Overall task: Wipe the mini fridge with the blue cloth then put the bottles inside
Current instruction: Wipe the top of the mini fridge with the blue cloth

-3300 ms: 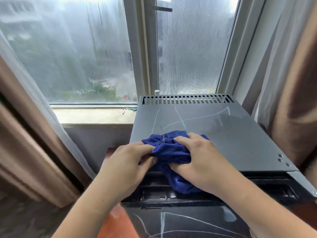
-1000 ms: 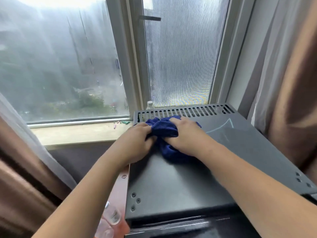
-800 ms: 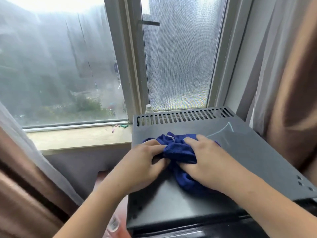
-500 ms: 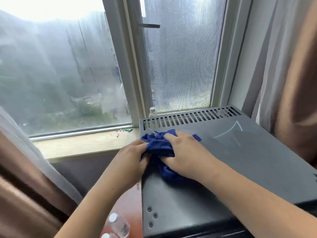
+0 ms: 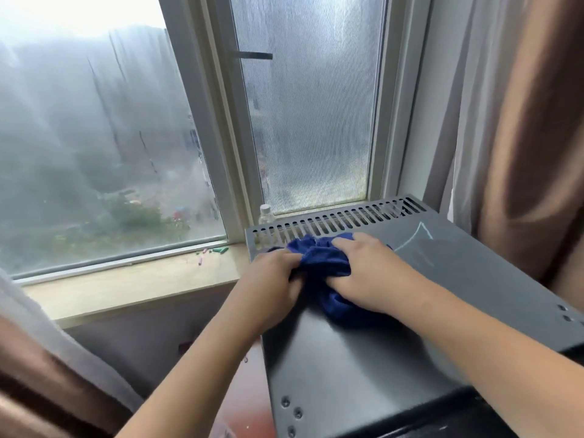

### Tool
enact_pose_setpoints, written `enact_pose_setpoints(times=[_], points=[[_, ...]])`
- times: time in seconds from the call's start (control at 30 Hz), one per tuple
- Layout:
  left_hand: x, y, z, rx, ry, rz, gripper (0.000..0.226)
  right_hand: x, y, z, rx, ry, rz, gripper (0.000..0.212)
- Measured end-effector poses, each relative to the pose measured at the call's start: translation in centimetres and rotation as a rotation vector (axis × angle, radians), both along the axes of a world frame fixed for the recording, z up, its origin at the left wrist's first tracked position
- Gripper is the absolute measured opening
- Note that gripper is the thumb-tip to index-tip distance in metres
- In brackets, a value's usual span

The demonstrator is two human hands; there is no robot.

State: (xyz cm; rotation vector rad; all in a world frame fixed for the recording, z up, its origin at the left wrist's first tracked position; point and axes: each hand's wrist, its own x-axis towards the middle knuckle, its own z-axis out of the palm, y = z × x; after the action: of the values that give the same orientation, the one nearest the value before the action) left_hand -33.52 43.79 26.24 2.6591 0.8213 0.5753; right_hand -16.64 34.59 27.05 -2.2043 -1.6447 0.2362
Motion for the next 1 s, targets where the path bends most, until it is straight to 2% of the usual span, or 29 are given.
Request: enact_pose_setpoints(times=[0.1,0.23,0.33,0.43,0.57,0.77,0.87,0.93,1.0], points=[[-2.2,-1.2,-0.7,0.005,-0.054,0.005,0.017,-1.4,-0.8,0.2,-0.008,0.016,0.084,0.022],[-3.7,1.4,-0.8,0.002,-0.076,0.129,0.020,-3.1,3.1,0.4,0.022,0.020,0.164,0.024],[-3.2,4.5,-0.5,0.013,-0.067,0.229,0.016,-3.3,7.8,0.0,0.061,0.029,0.151,0.034],[-1.4,7.2,0.0,0.002,-0.037,0.288,0.018,-2.3,11.3,-0.4,0.105,0.039,0.110,0.035],[1.7,9.7,0.5,-0.007,0.033,0.237,0.022,0.5,12.7,-0.3,0.115,0.019,0.034,0.031],[4.6,7.8,1.7,0.024,0.159,0.157,0.016,3.3,9.1,0.5,0.064,-0.011,0.036,0.026],[3.7,4.6,1.8,0.063,0.188,0.095,0.010,3.3,4.8,1.0,0.008,-0.016,0.099,0.013],[2.5,1.9,1.8,0.044,0.189,0.043,0.019,2.8,1.6,1.1,-0.002,0.004,0.137,0.026],[1.2,-0.3,1.9,0.016,0.186,0.006,0.012,1.9,-1.1,1.0,0.017,0.028,0.158,0.024]])
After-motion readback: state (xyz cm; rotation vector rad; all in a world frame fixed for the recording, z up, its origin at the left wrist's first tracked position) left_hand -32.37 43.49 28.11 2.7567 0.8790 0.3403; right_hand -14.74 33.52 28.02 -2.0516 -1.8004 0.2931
